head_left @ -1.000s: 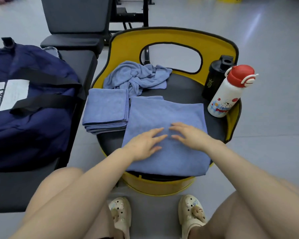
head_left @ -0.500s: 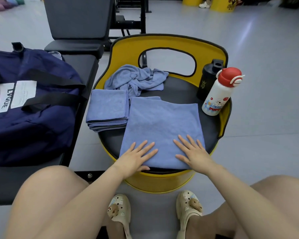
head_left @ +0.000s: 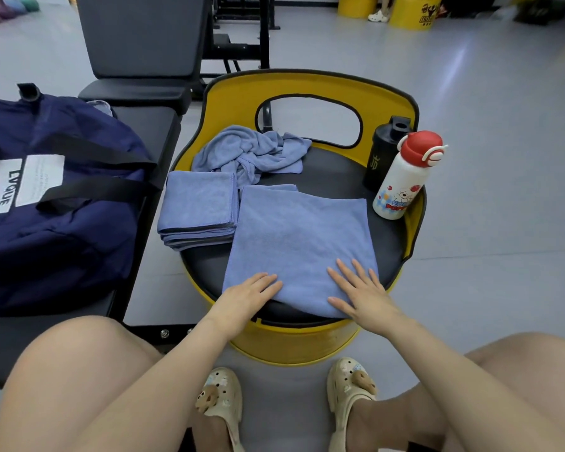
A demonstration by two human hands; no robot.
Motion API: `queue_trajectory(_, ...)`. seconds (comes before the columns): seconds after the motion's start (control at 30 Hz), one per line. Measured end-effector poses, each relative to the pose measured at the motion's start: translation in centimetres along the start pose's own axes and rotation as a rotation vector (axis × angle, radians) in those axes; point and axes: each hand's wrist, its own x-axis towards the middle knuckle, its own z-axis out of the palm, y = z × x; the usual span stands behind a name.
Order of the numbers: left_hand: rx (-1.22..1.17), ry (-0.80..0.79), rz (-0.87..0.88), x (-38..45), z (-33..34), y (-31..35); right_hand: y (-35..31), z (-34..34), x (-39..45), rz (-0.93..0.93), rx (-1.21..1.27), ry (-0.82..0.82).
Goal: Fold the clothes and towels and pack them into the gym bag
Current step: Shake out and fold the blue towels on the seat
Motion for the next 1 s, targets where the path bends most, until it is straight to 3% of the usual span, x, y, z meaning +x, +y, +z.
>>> queue_trajectory(0.27,0.004,0.191,0.032,0.7,-0.7,0.4,-0.9,0.2,-0.3,-0.086,-0.084,0.007)
queue_trajectory(0.63,-0.005,0.207,0.172,-1.5,0.3,1.7,0.5,0.0,-2.1,-0.135,-0.061,-0.035)
queue_trajectory(0.77,-0.028,0.218,0.211,-1.9,0.4,1.9,0.6,-0.9,-2.6,-0.126,-0.05,0.038)
queue_trajectory(0.83,-0.039,0.251,0.158,-1.5,0.0,1.9,0.0,-1.5,-2.1,-0.111,-0.02,0.101)
queue_trajectory(0.93,-0.095,0.325,-0.077,0.4,-0.6,1.8,-1.6,-2.0,-0.3,-0.099,0.048,0.172)
queue_trajectory(1.0,-0.168,0.179,-0.238,1.6,-0.9,2.0,-2.4,-1.9,1.2,-0.055,0.054,0.174)
